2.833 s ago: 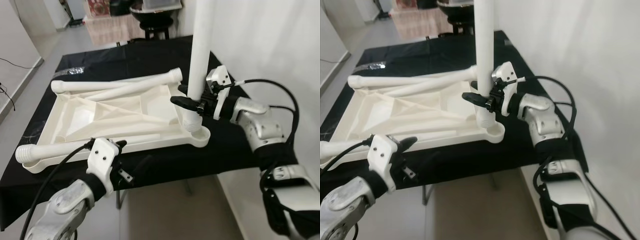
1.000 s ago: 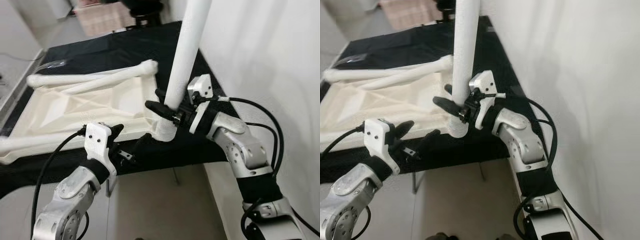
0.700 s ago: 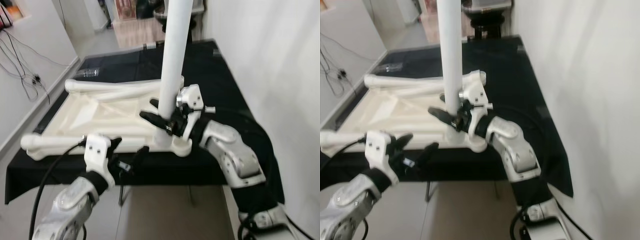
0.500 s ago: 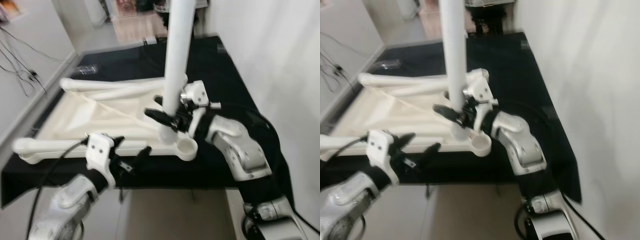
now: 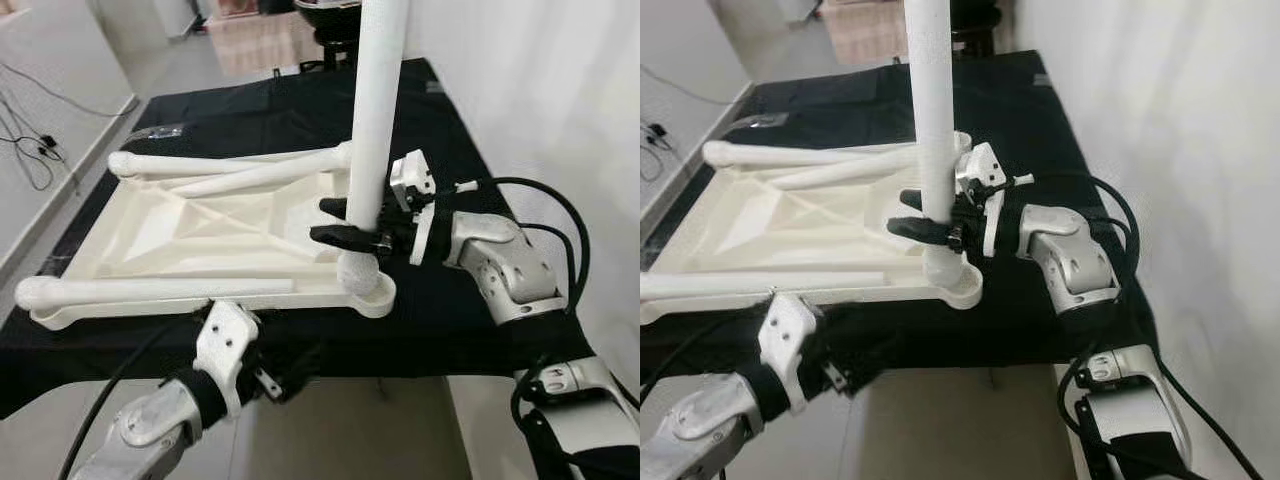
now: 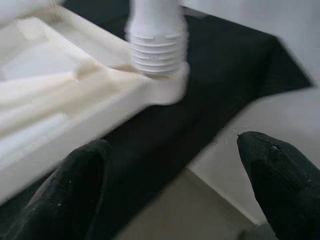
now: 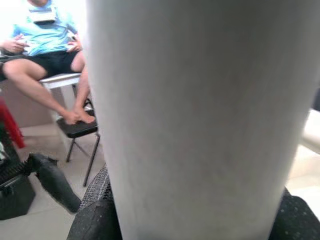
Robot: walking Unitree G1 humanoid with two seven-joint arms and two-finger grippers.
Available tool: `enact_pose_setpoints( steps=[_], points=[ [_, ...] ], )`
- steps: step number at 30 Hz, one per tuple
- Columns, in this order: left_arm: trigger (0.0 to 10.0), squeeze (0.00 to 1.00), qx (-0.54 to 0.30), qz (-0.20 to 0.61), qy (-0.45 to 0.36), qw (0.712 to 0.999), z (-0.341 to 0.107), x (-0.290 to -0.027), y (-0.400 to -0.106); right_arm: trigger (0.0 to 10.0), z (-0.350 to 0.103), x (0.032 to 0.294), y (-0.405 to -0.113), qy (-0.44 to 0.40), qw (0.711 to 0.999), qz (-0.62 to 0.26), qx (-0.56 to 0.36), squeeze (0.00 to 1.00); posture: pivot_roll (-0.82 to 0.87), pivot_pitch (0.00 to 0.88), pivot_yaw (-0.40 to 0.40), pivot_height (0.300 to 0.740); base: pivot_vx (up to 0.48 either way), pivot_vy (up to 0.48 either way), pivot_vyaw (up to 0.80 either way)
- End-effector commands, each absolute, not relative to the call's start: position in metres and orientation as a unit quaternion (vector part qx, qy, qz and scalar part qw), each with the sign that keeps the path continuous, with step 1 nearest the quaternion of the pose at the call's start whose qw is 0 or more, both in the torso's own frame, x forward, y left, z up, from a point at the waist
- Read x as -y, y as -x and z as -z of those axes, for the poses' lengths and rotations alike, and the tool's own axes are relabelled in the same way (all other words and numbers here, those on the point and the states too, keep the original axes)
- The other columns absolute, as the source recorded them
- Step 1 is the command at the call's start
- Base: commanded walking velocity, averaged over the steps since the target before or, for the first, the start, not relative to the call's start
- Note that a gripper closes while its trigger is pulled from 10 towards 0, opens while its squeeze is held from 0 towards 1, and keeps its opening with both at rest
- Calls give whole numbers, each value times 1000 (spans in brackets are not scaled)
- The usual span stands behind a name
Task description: Building children table
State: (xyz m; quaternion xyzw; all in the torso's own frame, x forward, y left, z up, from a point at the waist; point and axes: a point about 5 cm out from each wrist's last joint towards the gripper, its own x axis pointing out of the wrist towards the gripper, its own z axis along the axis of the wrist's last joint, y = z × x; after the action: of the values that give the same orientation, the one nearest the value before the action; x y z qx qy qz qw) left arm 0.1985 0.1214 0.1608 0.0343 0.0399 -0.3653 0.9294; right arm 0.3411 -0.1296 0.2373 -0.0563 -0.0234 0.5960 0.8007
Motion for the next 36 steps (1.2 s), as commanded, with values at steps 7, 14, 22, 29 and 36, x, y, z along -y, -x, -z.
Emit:
enact_pose_setpoints(
  steps=[7,14,22,29,36],
  points=[
    [10000,0,-42,325,-63,943,-163,-130,-197,10000,-240,115,-343,61,770,-634,30,0,-37,227,106,740,0,0,0],
    [10000,0,-32,284,-81,955,-167,-138,-201,10000,-238,119,-356,62,787,-614,21,0,-25,250,103,740,0,0,0],
    [10000,0,-37,298,-62,952,-167,-134,-194,10000,-241,130,-361,63,792,-607,15,0,-17,287,105,740,0,0,0],
    [10000,0,-46,310,-33,949,-169,-132,-180,10000,-261,159,-353,-18,762,-646,42,0,-11,304,118,740,0,0,0],
    [10000,0,-55,326,-14,944,-168,-131,-171,10000,-278,174,-357,-49,766,-636,86,0,-12,304,129,740,0,0,0]
  ],
)
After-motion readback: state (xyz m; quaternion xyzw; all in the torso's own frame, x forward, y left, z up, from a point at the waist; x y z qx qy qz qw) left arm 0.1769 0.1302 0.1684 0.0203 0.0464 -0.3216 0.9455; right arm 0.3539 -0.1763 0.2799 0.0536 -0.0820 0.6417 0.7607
